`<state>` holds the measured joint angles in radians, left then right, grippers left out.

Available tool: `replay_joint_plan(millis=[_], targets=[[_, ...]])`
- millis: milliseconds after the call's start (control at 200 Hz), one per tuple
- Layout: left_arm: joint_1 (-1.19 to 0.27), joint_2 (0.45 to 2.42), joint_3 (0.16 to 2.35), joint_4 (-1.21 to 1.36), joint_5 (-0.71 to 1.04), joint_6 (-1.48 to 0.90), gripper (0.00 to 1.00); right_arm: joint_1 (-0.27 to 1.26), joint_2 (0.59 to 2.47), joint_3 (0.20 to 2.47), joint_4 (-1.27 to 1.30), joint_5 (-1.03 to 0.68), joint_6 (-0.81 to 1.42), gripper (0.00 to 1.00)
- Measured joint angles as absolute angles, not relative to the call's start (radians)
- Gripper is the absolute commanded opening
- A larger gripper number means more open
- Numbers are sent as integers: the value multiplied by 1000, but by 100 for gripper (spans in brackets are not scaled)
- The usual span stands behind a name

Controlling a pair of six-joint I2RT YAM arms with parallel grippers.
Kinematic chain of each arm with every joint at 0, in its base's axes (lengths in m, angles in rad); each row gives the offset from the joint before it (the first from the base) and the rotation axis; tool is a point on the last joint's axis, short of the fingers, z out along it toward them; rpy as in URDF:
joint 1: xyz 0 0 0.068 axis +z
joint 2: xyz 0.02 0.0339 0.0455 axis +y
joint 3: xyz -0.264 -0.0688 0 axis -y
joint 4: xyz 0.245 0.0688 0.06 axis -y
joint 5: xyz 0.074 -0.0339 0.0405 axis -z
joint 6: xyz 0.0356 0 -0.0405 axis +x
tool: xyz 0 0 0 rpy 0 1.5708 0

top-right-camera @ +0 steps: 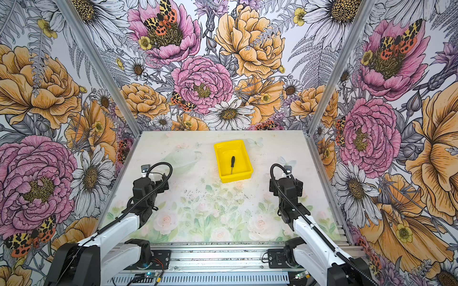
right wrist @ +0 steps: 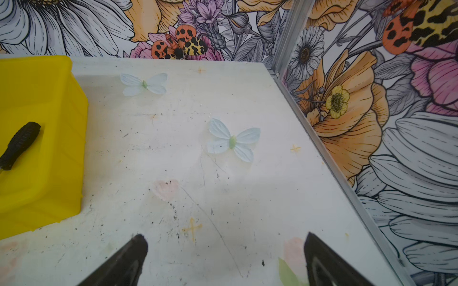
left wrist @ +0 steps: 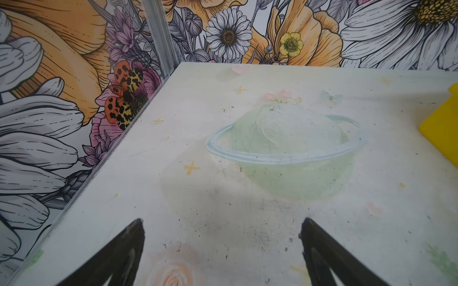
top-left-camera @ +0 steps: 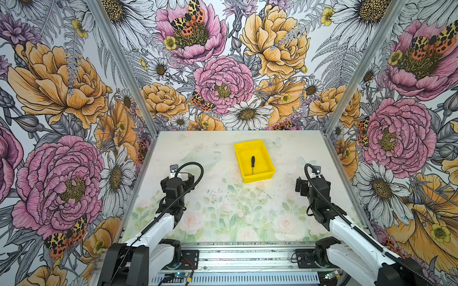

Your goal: Put the screwdriver in the bin

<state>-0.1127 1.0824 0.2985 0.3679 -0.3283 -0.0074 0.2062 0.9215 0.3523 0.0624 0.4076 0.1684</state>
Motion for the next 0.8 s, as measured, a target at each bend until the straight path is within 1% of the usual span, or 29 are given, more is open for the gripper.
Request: replay_joint_plan(millis=[140,395,600,701,801], targets=[[-89,1201,302,514,-274,-1,99,167,992,332,180,376,161,99],[-25,1385,374,662,-145,8,98,95,1163,329,356,288,136,100],[44,1530,384,814,-53,-1,99,51,1317,383,467,196,133,99],[55,1551,381,838,-23,-1,99,42,1380,444,471,152,132,99],[56,1551,381,874,-2,-1,99,41,1394,471,479,117,128,99]])
